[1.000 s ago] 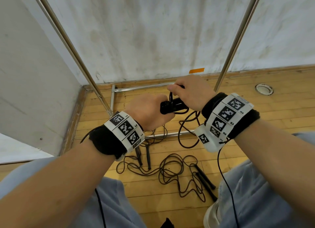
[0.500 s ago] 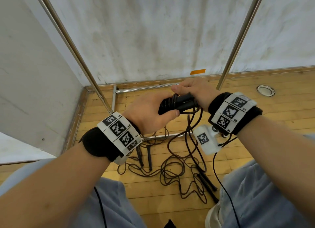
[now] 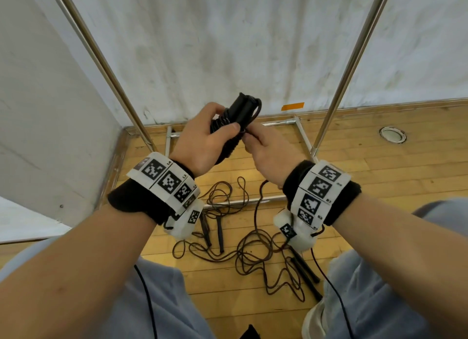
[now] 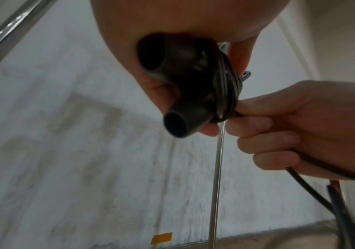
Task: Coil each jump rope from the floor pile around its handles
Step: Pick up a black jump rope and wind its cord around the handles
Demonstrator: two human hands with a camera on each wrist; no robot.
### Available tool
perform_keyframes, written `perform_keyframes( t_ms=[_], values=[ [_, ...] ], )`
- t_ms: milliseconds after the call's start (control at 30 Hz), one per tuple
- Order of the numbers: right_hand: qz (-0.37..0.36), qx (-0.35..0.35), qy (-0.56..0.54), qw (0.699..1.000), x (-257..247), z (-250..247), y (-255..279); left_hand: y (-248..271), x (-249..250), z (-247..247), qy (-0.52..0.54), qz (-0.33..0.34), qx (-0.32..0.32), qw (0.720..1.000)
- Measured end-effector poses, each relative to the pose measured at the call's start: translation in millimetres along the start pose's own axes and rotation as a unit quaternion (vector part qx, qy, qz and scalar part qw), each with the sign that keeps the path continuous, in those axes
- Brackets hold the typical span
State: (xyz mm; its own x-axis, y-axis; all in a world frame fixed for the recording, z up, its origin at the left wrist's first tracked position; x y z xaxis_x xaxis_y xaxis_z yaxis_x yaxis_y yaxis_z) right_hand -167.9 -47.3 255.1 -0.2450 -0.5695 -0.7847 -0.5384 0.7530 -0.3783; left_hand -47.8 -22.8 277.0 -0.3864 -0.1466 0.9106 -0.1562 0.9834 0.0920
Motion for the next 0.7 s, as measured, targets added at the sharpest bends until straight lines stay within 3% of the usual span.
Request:
perform_keyframes(
  t_ms=[67, 167, 267, 367, 600, 700],
  values=[
    [-0.012, -0.038, 0.080, 0.996, 1, 3, 1, 1, 2, 3, -0.024, 0.012, -0.003, 1.000],
    [0.029, -0.101, 0.154, 0.982, 13, 12, 5, 2, 5, 6, -0.047, 0.030, -0.005, 0.998],
    [0.098, -0.093, 0.014, 0.991, 23, 23, 8, 2, 7, 7, -0.076, 0.037, -0.004, 0.996],
    [0.138, -0.085, -0.127, 0.979, 25, 33, 11, 1, 8, 2, -0.080, 0.036, 0.001, 0.996],
    [0.027, 0.005, -0.013, 1.000, 8, 13, 4, -4, 8, -14, -0.003, 0.009, 0.016, 1.000],
    [0.003, 0.006, 0.003, 1.000, 6, 10, 3, -6, 8, -15, 0.003, 0.002, 0.009, 1.000]
  ],
)
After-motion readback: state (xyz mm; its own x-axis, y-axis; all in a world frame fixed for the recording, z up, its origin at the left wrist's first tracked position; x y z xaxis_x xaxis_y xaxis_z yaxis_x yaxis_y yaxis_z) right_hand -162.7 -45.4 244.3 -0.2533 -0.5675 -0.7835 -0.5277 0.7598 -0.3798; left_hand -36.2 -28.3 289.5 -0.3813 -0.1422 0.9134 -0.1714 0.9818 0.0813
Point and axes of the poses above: each hand's wrist, its own y-axis away from the middle knuckle, its own z-axis out of the palm, x = y × z, the point moved 7 cm from there along -y, towards the middle knuckle, and after that the axes turned 15 degrees about -z, right-handed, at the moved point
